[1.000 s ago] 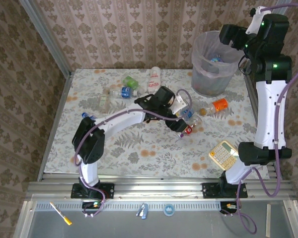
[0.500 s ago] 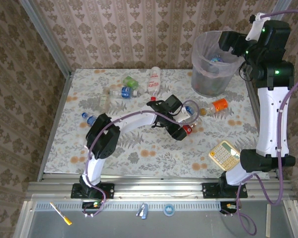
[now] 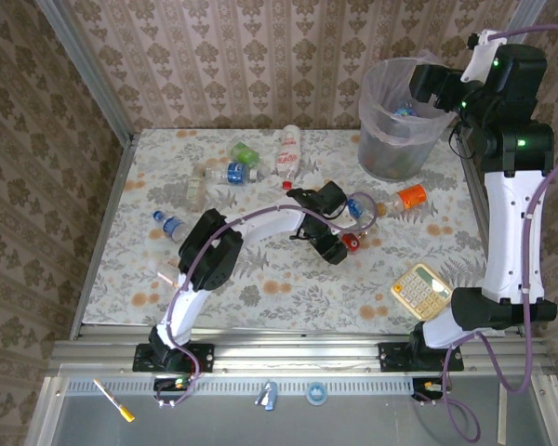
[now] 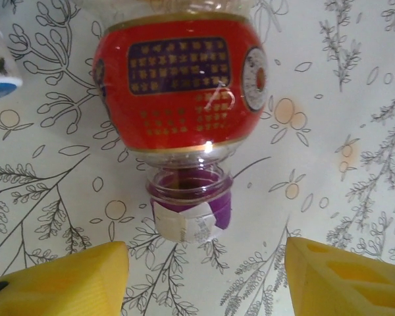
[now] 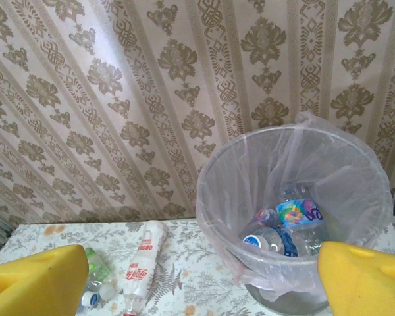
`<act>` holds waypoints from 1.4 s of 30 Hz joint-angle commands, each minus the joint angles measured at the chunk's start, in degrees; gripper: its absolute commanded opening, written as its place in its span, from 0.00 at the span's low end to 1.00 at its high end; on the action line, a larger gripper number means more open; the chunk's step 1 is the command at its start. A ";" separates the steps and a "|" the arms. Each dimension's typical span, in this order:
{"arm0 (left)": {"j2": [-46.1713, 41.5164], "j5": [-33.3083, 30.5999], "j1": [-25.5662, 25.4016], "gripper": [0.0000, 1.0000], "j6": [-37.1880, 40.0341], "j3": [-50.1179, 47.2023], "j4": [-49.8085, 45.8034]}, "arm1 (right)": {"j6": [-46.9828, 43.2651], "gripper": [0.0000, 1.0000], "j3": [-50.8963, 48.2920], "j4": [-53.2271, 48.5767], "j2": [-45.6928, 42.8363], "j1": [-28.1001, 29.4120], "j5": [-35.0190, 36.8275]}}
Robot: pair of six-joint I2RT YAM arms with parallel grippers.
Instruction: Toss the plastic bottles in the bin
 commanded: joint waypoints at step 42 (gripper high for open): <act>-9.16 4.11 2.14 0.25 -1.08 -12.28 13.79 | -0.11 0.91 -3.29 1.50 -1.90 -0.12 -3.57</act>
